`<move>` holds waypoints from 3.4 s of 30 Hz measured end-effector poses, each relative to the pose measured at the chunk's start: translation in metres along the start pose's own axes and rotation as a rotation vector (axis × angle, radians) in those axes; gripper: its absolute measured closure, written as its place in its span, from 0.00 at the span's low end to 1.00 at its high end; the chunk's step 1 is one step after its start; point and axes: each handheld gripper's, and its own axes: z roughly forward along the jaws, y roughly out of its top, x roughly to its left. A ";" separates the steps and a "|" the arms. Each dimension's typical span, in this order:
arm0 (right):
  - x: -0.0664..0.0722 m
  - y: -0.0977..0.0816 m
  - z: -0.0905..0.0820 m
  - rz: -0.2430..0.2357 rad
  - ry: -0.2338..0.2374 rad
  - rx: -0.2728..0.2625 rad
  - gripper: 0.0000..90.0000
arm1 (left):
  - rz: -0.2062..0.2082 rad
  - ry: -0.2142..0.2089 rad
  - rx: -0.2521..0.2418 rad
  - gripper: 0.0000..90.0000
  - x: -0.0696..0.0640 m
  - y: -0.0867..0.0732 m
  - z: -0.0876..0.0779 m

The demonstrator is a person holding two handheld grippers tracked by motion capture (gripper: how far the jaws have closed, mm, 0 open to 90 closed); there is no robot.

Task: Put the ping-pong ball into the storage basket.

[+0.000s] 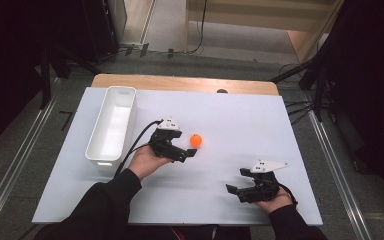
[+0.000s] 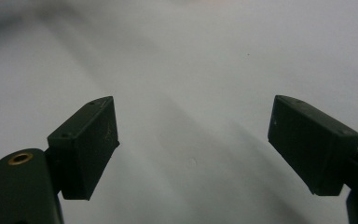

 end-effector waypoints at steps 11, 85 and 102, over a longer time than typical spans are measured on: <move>-0.001 0.000 0.000 0.003 -0.001 0.001 0.16 | 0.020 0.026 -0.021 0.09 0.000 0.013 0.005; -0.004 -0.001 -0.001 0.008 -0.001 -0.002 0.16 | 0.016 0.064 0.015 0.00 0.019 0.026 0.061; -0.004 -0.002 -0.002 0.007 -0.011 -0.003 0.16 | 0.013 0.082 0.059 0.00 0.017 0.011 0.070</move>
